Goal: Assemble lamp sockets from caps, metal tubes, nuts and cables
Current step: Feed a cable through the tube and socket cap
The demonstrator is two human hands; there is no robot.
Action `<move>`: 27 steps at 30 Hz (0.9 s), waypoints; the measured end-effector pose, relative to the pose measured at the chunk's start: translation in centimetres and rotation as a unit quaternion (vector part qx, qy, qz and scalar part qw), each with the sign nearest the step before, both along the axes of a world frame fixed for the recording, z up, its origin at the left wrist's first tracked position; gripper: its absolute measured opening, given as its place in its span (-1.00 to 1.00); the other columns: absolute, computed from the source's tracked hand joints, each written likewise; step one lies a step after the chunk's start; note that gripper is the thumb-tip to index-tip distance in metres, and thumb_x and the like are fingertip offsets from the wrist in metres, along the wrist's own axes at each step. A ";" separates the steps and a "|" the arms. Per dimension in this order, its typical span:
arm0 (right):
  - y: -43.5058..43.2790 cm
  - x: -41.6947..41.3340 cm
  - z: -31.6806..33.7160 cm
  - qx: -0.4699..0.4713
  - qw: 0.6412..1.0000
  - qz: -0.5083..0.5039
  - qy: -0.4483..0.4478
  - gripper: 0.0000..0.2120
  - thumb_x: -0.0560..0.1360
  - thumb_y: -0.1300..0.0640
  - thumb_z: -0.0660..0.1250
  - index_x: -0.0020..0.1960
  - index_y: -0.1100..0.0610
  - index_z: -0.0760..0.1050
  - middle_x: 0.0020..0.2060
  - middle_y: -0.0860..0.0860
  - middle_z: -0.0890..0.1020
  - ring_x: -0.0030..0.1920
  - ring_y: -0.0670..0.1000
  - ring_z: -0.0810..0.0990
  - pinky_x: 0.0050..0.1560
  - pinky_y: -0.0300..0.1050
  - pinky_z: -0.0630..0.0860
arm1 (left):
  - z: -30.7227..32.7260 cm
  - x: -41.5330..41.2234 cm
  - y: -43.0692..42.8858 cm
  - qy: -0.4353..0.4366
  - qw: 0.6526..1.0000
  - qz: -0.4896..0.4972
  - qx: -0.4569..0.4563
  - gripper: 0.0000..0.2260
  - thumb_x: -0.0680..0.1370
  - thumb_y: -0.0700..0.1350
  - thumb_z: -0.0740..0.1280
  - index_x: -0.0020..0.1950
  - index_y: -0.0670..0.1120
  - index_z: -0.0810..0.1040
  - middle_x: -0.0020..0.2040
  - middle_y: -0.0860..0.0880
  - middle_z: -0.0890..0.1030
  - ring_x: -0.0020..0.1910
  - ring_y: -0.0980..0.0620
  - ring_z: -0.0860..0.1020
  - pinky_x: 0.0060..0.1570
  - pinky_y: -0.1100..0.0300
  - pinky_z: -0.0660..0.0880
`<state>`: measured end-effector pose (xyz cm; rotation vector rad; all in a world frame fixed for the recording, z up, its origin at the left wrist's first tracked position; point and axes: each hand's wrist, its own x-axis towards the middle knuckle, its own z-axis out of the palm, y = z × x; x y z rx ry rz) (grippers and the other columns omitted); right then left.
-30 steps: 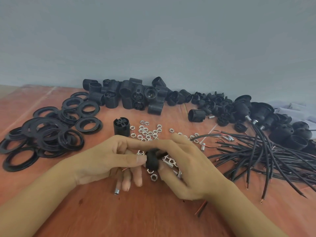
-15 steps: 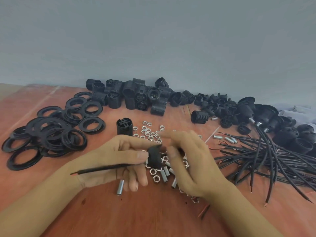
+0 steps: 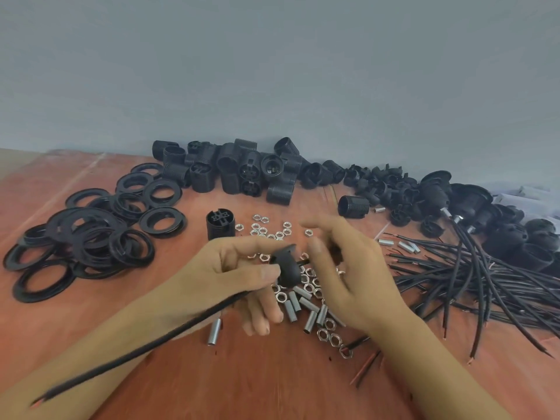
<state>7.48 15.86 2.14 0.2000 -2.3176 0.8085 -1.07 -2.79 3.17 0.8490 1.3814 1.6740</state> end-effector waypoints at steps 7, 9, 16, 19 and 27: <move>1.9 -1.1 -0.6 -0.283 0.954 -0.073 -0.062 -0.91 0.60 0.11 0.29 -0.03 0.02 0.57 -0.43 -0.18 0.50 -0.40 -0.15 0.43 -0.33 -0.26 0.45 | -0.5 0.8 0.7 0.101 0.985 0.133 0.052 -0.71 0.47 -0.15 0.40 0.12 0.17 0.63 -0.38 -0.23 0.65 -0.53 -0.09 0.59 -0.54 0.21 0.48; 1.4 -1.2 -0.2 -0.404 0.912 -0.012 -0.072 -0.91 0.57 0.21 0.32 0.00 0.07 0.59 -0.42 -0.13 0.52 -0.40 -0.09 0.46 -0.32 -0.19 0.49 | -0.7 0.9 0.8 0.112 0.987 0.109 0.038 -0.68 0.49 -0.14 0.38 0.20 0.15 0.59 -0.36 -0.22 0.66 -0.50 -0.10 0.61 -0.51 0.20 0.51; -0.9 -0.7 -0.1 -0.440 0.882 0.094 -0.138 -0.72 0.49 0.35 0.37 0.15 0.12 0.49 -0.26 0.01 0.60 -0.26 0.02 0.55 -0.23 -0.18 0.51 | -0.8 1.1 0.9 0.129 0.990 0.050 -0.005 -0.63 0.52 -0.11 0.35 0.32 0.06 0.46 -0.26 -0.21 0.69 -0.35 -0.13 0.67 -0.38 0.18 0.58; -1.4 -0.6 -0.2 -0.436 0.887 0.074 -0.136 -0.80 0.50 0.36 0.37 0.05 0.13 0.53 -0.24 -0.02 0.63 -0.23 0.01 0.58 -0.20 -0.20 0.53 | -1.1 0.7 1.0 0.123 0.989 0.072 -0.029 -0.64 0.49 -0.12 0.36 0.27 0.02 0.46 -0.26 -0.21 0.69 -0.36 -0.12 0.66 -0.41 0.17 0.58; -1.4 -0.8 -0.3 -0.448 0.885 0.045 -0.117 -0.91 0.49 0.32 0.40 -0.12 0.16 0.59 -0.33 -0.04 0.64 -0.34 -0.15 0.56 -0.32 -0.34 0.47 | -1.3 0.3 1.0 0.141 0.984 0.086 -0.067 -0.63 0.44 -0.06 0.39 0.24 -0.01 0.49 -0.22 -0.10 0.68 -0.40 -0.09 0.64 -0.54 0.21 0.49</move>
